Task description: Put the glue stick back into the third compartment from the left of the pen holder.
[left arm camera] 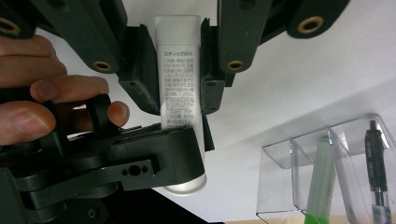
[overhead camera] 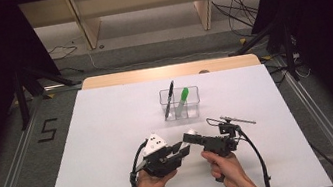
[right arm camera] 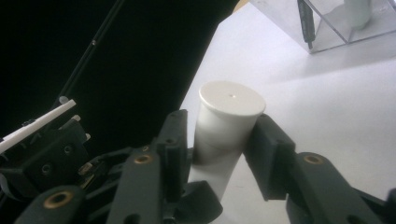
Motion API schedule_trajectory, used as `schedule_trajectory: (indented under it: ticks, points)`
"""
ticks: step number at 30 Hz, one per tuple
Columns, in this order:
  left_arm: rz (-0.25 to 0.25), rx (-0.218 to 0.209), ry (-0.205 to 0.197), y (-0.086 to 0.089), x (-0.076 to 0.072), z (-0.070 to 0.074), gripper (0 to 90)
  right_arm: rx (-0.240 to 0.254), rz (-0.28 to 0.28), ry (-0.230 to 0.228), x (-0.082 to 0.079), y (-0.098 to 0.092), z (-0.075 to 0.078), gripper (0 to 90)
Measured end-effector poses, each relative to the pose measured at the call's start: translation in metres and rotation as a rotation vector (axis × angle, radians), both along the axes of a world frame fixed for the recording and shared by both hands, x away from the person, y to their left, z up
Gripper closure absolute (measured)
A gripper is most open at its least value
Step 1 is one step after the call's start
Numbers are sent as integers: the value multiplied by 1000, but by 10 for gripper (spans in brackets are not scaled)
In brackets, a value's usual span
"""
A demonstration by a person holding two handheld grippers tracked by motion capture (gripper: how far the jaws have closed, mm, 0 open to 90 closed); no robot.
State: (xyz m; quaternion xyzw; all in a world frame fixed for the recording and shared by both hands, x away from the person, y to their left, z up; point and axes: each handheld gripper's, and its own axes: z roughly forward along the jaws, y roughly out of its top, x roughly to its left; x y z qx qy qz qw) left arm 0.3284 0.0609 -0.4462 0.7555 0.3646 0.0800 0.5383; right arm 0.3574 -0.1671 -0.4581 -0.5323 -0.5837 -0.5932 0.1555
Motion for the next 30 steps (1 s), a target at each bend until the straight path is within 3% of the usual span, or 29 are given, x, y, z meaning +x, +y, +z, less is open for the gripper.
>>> schedule_trajectory:
  ticks: [11,14,16,24,27,30]
  points:
    - [-24,-25,5,1,1,-1,689,-2,-6,-19,-2,-1,2,676]
    - [-50,-14,19,0,2,0,530,-17,-14,-31,-2,-2,3,677]
    - [-65,-17,22,0,2,-1,471,-31,-20,-40,-2,-3,4,677]
    - [-85,-19,24,11,8,-1,329,-117,-49,-133,-3,-8,13,677]
    - [-74,10,6,18,10,-2,296,-161,-65,-177,-2,-11,19,677]
    - [-69,30,-4,25,12,-3,276,-163,-83,-195,2,-16,23,677]
